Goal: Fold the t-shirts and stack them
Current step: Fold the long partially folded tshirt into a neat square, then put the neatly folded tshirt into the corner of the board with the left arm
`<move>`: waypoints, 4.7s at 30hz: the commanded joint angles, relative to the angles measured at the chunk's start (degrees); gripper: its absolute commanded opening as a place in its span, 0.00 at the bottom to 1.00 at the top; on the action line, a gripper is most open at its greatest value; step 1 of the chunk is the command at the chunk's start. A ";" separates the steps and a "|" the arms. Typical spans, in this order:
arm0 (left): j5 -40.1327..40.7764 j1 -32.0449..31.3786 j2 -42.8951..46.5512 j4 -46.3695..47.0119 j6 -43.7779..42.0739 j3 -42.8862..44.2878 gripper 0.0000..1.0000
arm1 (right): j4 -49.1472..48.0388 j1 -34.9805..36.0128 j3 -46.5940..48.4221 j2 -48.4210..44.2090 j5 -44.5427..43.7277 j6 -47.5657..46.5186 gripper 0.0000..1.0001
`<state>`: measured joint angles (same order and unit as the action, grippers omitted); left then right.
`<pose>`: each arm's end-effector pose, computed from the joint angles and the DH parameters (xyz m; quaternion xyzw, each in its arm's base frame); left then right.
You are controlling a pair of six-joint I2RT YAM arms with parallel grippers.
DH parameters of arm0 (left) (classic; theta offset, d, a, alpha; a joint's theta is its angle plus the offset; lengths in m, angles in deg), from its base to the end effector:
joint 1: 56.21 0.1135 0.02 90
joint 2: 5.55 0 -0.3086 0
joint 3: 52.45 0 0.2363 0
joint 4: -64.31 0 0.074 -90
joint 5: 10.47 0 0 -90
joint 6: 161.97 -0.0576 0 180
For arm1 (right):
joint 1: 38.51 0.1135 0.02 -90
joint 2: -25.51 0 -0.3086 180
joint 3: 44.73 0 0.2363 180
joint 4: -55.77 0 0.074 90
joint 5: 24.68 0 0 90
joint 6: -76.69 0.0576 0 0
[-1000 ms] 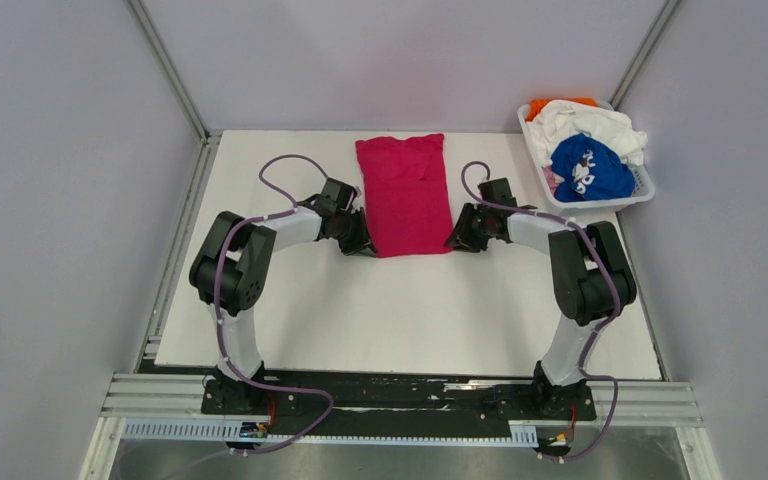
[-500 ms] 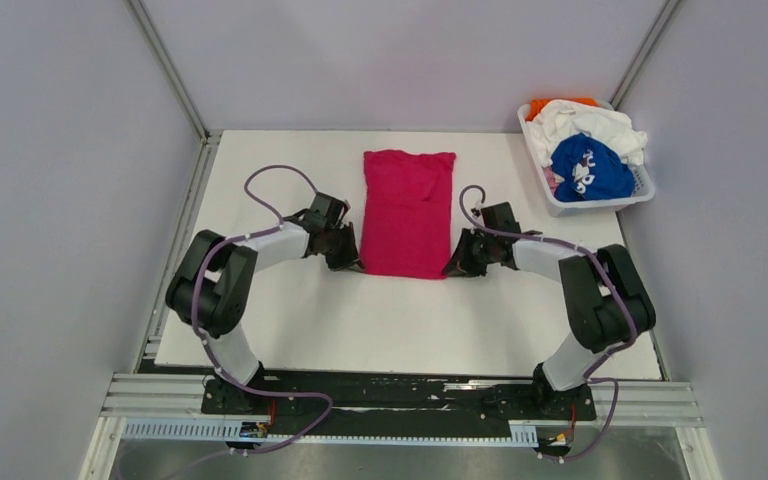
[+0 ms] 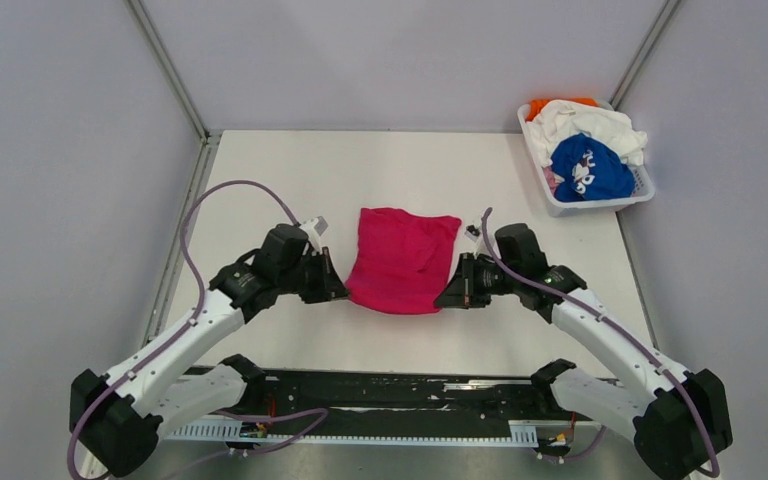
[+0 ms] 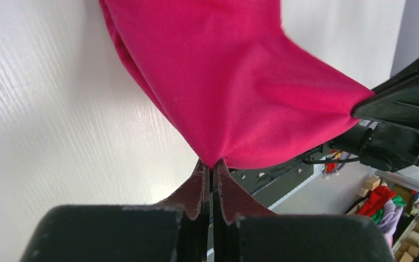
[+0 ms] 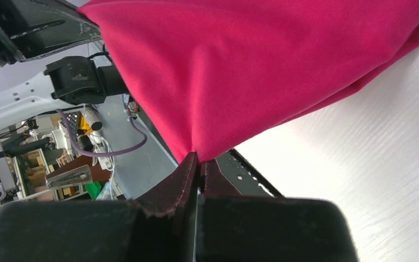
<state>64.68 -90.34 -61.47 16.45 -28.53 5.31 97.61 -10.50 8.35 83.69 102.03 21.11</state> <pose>0.1352 -0.1095 0.2834 -0.0264 0.9204 -0.3260 0.2144 0.1381 0.1124 0.2669 -0.0660 0.8880 0.4310 0.1461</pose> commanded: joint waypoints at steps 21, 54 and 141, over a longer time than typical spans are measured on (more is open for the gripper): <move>6.19 10.60 -30.34 8.46 -10.07 28.60 0.00 | -4.18 -17.66 20.20 20.66 -4.06 -0.03 0.00; -6.51 13.16 -47.40 10.62 -14.74 36.91 1.00 | -12.50 -21.16 20.39 27.79 -0.79 0.74 1.00; 39.19 40.68 -83.72 10.54 -48.89 82.20 0.00 | -8.12 -22.43 14.93 15.57 -36.53 -11.82 1.00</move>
<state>101.46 -50.34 -143.30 25.15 -75.59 82.73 91.97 -32.62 20.90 99.29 66.93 9.06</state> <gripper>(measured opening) 0.030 0.998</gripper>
